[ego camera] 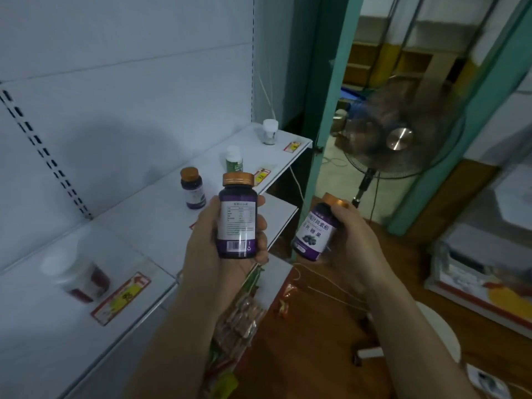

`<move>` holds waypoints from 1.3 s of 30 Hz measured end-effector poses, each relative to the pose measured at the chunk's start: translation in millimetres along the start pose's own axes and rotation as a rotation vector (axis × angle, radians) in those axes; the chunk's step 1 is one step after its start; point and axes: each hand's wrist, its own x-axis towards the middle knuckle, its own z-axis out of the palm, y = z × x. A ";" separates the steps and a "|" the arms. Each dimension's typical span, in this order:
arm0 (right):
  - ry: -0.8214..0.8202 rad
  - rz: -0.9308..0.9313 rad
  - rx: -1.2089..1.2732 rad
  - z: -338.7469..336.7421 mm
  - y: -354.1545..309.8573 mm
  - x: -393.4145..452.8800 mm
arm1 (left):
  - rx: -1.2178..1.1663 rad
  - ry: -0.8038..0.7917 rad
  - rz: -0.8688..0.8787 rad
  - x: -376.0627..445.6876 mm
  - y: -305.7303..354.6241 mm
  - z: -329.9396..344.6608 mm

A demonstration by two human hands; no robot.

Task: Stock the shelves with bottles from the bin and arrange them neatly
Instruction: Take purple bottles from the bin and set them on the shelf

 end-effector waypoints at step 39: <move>-1.494 -0.882 -1.351 197.1 -15.4 354.6 | -0.063 0.667 0.610 90.0 30.4 -96.0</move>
